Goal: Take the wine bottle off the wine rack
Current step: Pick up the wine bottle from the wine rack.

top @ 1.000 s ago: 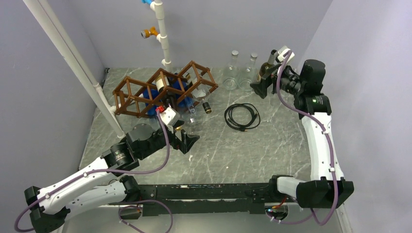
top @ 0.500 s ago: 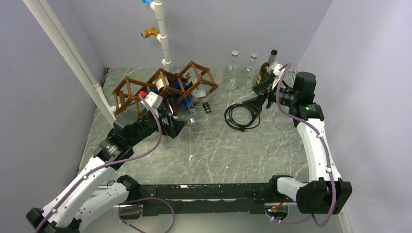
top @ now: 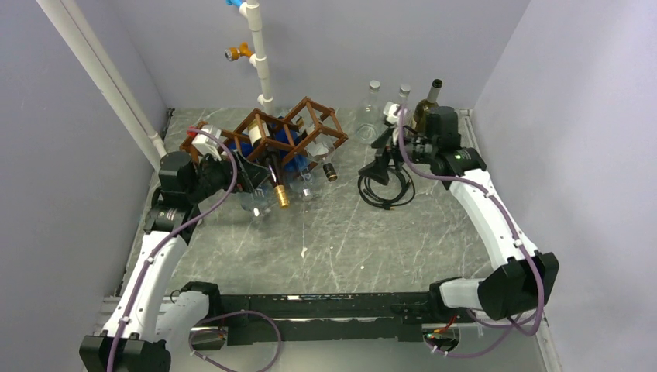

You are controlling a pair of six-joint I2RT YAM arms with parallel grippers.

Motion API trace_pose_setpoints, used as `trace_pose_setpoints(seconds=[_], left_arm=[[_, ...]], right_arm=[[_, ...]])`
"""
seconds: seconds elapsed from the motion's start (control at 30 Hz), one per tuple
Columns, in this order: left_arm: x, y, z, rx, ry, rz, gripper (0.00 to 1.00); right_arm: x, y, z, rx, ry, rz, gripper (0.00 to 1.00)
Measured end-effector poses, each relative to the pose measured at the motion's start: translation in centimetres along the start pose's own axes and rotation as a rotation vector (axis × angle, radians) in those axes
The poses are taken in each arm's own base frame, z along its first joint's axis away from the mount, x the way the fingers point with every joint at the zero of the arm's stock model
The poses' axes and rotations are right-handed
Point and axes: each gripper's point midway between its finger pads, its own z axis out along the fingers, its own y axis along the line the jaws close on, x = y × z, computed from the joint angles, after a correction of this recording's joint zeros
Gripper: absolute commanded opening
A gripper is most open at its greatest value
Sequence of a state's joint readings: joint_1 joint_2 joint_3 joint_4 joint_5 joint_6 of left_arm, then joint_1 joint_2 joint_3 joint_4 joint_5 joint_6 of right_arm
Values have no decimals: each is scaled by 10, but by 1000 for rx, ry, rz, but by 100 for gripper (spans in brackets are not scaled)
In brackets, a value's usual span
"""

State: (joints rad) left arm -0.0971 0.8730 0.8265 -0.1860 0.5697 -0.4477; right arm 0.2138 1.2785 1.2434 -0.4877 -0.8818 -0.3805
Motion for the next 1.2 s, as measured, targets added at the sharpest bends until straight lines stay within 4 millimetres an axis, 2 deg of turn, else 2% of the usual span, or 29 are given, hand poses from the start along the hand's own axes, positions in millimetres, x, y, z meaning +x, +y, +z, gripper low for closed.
trace_pose_setpoints(seconds=[0.17, 0.27, 0.5, 0.67, 0.83, 1.03, 1.2], left_arm=[[0, -5, -7, 3, -6, -21, 99], [-2, -6, -13, -20, -22, -36, 99], [6, 5, -24, -121, -29, -130, 99], [18, 14, -33, -189, -35, -184, 99], [20, 12, -42, -196, -63, -189, 100], [19, 10, -45, -191, -78, -184, 100], [31, 12, -45, -185, -63, -193, 100]], right_arm=[[5, 5, 27, -9, 76, -36, 100], [10, 1, 42, 14, 121, -43, 100], [20, -10, 78, 94, 205, -11, 100], [22, -21, 106, 208, 220, 68, 100], [30, -35, 128, 373, 231, 149, 100], [38, -31, 144, 473, 240, 194, 100], [46, -44, 148, 555, 243, 218, 99]])
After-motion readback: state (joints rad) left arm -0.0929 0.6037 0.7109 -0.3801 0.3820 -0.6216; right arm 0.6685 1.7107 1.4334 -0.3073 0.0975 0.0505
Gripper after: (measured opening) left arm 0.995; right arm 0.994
